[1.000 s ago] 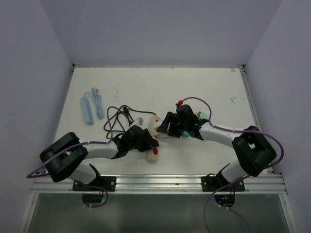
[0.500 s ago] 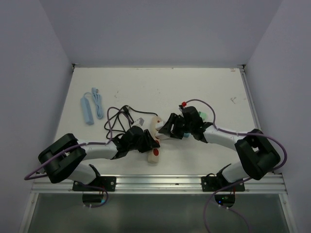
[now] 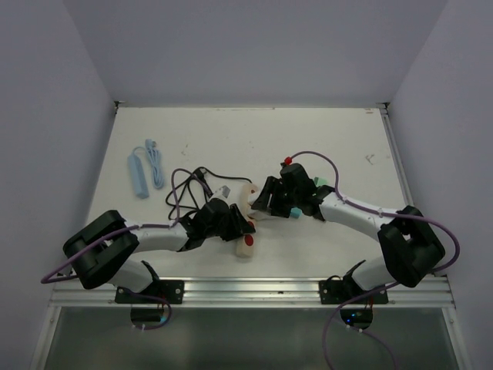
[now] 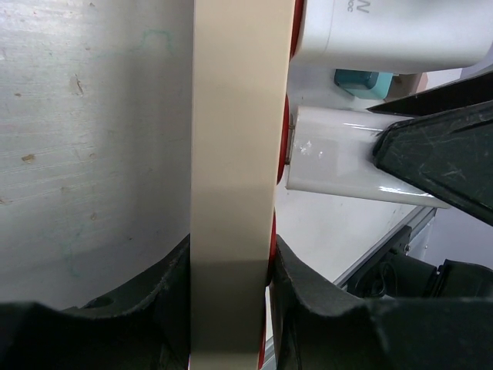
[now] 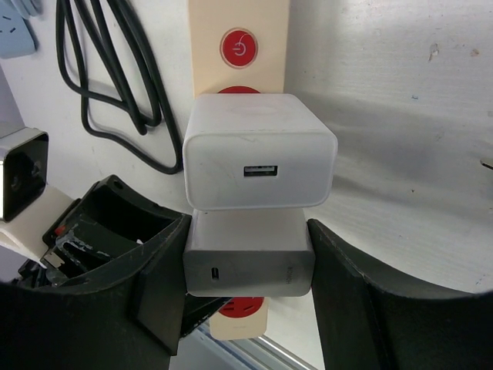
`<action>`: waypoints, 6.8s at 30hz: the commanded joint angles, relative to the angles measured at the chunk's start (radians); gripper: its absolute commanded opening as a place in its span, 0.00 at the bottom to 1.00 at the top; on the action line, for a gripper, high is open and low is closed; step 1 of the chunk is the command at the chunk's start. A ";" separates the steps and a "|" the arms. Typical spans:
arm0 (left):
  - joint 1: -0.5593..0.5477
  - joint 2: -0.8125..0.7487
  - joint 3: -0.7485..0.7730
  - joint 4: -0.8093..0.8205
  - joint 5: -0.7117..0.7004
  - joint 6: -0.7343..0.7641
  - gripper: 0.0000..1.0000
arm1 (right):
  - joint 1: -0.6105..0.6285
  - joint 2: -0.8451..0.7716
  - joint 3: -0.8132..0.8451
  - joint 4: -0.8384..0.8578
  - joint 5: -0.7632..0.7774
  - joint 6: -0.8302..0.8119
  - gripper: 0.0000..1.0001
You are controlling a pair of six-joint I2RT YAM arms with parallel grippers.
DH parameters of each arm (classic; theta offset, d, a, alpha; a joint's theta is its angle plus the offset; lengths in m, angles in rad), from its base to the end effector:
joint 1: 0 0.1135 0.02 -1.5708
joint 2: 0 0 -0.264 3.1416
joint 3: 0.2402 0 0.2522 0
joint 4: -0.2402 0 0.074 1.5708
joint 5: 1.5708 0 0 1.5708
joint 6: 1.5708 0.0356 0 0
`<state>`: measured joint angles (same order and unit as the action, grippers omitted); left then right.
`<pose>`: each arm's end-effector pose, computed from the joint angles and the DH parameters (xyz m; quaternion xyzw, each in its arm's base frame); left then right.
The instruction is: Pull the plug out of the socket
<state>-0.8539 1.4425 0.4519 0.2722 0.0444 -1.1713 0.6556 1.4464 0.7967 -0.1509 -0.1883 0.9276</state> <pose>0.1652 -0.1919 0.1312 -0.1348 0.9003 -0.3613 0.2018 0.2294 0.1848 0.1968 0.0901 0.9189 0.3273 0.2008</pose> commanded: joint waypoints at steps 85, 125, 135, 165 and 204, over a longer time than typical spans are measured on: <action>0.076 -0.065 -0.180 -0.067 -0.100 0.101 0.00 | -0.493 -0.026 -0.037 -0.125 0.592 -0.391 0.67; 0.075 -0.010 -0.168 0.024 0.008 0.151 0.00 | -0.088 0.074 0.088 0.271 -0.163 -0.113 0.99; 0.073 -0.007 -0.170 0.033 0.015 0.156 0.00 | -0.050 0.184 0.136 0.274 -0.128 -0.125 0.99; 0.072 -0.060 -0.153 -0.004 -0.028 0.163 0.77 | -0.033 0.194 0.127 0.248 -0.177 -0.124 0.00; 0.075 0.068 -0.094 -0.119 -0.093 0.085 0.00 | 0.003 0.062 0.023 0.278 -0.189 -0.091 0.00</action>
<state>-0.7815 1.4670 0.4103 0.3733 0.0231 -1.0897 0.6498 1.5879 0.8188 0.0631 -0.3302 0.8284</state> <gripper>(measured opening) 0.405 0.593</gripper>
